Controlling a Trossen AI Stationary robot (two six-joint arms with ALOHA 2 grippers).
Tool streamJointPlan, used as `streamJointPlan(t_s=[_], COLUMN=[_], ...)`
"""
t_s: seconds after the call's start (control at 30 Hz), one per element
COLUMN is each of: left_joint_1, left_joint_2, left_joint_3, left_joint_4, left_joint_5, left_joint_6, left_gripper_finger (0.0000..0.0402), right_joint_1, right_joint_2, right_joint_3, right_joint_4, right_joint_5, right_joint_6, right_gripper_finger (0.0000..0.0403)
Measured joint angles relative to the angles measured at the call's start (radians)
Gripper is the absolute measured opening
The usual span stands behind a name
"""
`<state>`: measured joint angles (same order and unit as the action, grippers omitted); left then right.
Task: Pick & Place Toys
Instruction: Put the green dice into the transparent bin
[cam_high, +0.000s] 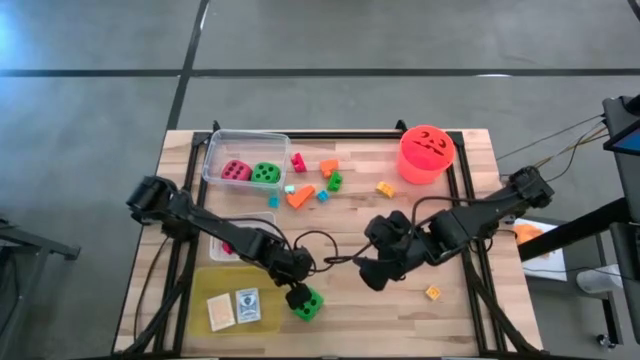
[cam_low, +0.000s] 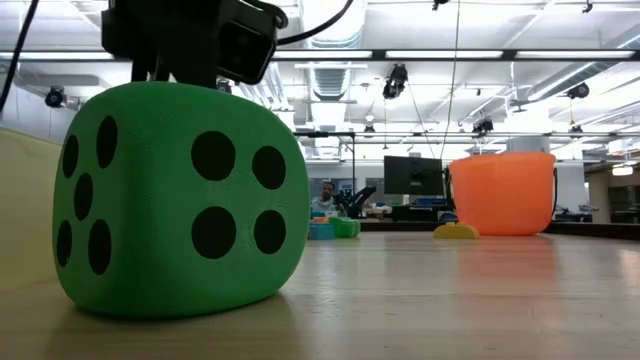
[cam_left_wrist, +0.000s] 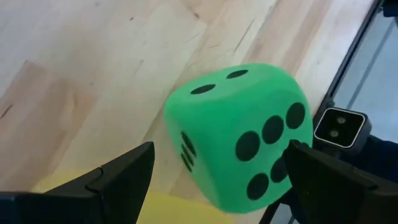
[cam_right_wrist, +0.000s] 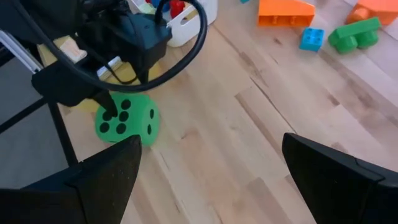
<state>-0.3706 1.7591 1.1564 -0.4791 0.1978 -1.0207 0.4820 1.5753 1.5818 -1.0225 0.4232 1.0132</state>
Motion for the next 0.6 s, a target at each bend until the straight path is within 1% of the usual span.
streamJointPlan(t_s=[0.17,0.43,0.5,0.6], left_joint_1=[0.000,0.000,0.000,-0.005], left_joint_2=[0.007,0.011,0.015,0.023], left_joint_3=[0.000,-0.008,-0.020,-0.045], left_joint_4=[0.036,0.046,0.047,0.100], left_joint_5=[-0.001,-0.034,-0.032,-0.003], left_joint_6=[0.019,0.031,0.046,0.046], left_gripper_finger=[0.0349,0.0349,0.0349,0.0349], right_joint_1=[0.001,0.000,0.000,0.000], right_joint_2=[0.000,0.000,0.000,0.000], right_joint_3=[0.000,0.000,0.000,0.000], right_joint_4=[-0.011,-0.024,-0.023,-0.024], right_joint_5=[0.000,-0.001,-0.001,-0.001], right_joint_6=[-0.003,-0.011,-0.011,-0.011], right_gripper_finger=[0.0384,0.0384,0.0384,0.0384])
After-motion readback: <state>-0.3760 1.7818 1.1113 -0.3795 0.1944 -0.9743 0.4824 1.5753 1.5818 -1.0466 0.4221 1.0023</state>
